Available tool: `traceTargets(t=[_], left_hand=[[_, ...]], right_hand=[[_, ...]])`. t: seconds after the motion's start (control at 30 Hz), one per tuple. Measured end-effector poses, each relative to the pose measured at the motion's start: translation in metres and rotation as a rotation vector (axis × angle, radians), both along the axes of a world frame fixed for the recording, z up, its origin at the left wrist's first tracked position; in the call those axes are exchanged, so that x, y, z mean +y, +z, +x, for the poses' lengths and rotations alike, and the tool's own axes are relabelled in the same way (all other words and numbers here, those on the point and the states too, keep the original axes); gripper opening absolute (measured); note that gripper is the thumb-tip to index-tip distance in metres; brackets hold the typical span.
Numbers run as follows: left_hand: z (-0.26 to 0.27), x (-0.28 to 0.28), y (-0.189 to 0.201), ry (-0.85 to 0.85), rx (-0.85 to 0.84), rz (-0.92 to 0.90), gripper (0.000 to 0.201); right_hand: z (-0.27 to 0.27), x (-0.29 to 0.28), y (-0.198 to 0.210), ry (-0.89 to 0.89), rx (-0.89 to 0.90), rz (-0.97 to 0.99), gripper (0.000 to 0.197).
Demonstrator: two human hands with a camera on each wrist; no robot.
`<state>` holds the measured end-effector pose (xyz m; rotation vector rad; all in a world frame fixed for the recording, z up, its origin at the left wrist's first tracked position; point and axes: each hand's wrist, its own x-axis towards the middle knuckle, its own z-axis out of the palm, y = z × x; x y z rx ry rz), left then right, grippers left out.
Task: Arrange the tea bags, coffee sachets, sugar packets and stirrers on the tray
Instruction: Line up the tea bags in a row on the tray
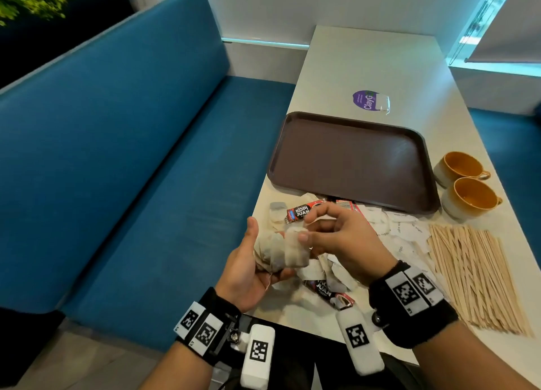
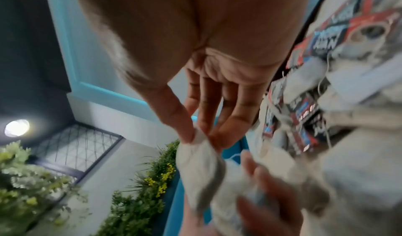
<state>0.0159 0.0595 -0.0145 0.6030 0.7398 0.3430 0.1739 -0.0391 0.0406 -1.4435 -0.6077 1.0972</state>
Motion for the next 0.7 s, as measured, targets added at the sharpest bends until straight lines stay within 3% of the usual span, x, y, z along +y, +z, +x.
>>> traceTargets(t=[0.13, 0.27, 0.33, 0.43, 0.6, 0.7], left_hand=[[0.001, -0.009, -0.001, -0.118, -0.042, 0.032, 0.079], [-0.001, -0.019, -0.006, -0.102, -0.071, 0.088, 0.059], [-0.002, -0.02, -0.008, -0.115, -0.08, 0.124, 0.043], [-0.003, -0.021, -0.012, -0.091, -0.095, 0.111, 0.037], [-0.006, -0.014, -0.009, -0.005, -0.045, 0.106, 0.016], [-0.011, -0.002, -0.006, 0.056, -0.025, 0.143, 0.03]], right_hand=[[-0.011, -0.001, -0.007, 0.086, -0.091, -0.073, 0.026], [-0.015, -0.002, -0.014, 0.065, -0.291, -0.041, 0.024], [-0.014, -0.004, -0.016, 0.089, -0.326, -0.014, 0.024], [-0.011, -0.006, -0.017, 0.103, -0.377, -0.016, 0.024], [0.004, -0.002, -0.022, -0.071, -0.54, -0.101, 0.02], [0.025, 0.002, -0.027, -0.232, -0.606, -0.218, 0.017]])
